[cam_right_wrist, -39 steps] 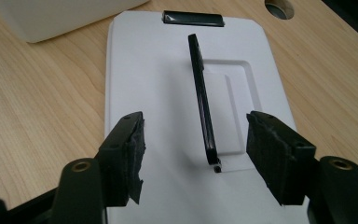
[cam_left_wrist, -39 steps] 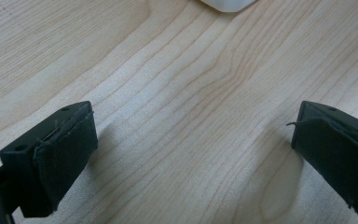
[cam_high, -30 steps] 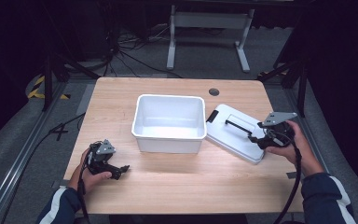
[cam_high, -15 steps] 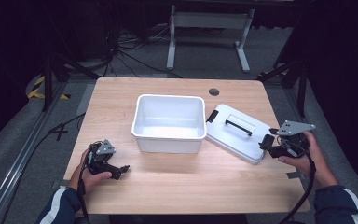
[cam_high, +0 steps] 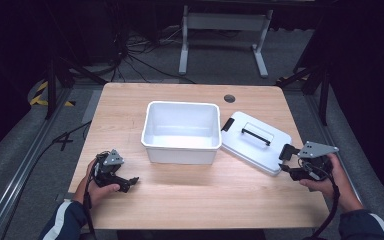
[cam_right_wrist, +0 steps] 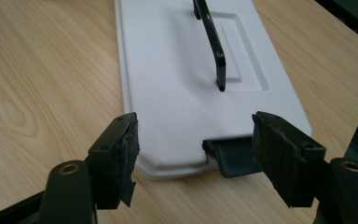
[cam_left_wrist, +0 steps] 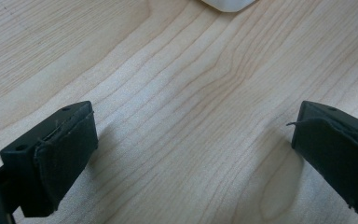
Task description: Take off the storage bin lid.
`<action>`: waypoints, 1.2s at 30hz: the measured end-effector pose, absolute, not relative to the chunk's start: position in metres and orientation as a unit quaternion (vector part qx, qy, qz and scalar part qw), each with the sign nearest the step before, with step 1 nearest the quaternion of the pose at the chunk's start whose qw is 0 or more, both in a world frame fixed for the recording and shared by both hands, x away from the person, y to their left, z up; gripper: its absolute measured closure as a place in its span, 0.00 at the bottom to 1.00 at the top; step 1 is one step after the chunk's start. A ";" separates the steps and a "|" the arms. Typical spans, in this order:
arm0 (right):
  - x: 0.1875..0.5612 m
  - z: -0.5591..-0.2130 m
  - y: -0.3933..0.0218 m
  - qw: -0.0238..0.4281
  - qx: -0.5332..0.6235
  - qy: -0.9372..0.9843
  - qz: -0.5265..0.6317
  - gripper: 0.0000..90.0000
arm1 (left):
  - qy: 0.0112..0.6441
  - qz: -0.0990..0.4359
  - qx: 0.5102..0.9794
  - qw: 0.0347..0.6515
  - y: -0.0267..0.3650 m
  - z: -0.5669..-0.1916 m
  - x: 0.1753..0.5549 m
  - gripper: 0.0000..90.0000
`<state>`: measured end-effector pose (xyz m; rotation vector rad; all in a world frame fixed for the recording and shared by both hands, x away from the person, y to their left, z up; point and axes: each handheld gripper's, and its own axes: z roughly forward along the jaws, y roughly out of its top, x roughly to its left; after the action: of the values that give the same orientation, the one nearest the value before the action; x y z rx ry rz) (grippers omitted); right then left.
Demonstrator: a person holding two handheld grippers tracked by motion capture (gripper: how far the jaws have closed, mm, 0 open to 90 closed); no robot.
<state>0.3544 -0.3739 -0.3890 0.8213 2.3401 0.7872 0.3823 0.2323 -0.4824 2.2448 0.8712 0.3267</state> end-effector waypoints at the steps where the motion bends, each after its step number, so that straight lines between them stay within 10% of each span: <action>1: 0.354 -0.391 -0.374 0.268 0.304 0.867 0.292 0.36 | 0.336 0.126 0.866 0.348 0.232 -0.482 0.382 0.01; 36: 0.333 -0.462 -0.398 0.202 0.361 0.844 0.343 0.32 | 0.336 0.126 0.866 0.348 0.232 -0.482 0.382 0.01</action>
<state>0.3329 -0.3976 -0.4621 1.0071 2.3558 0.9578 0.3822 0.2323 -0.4823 2.2461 0.8726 0.3269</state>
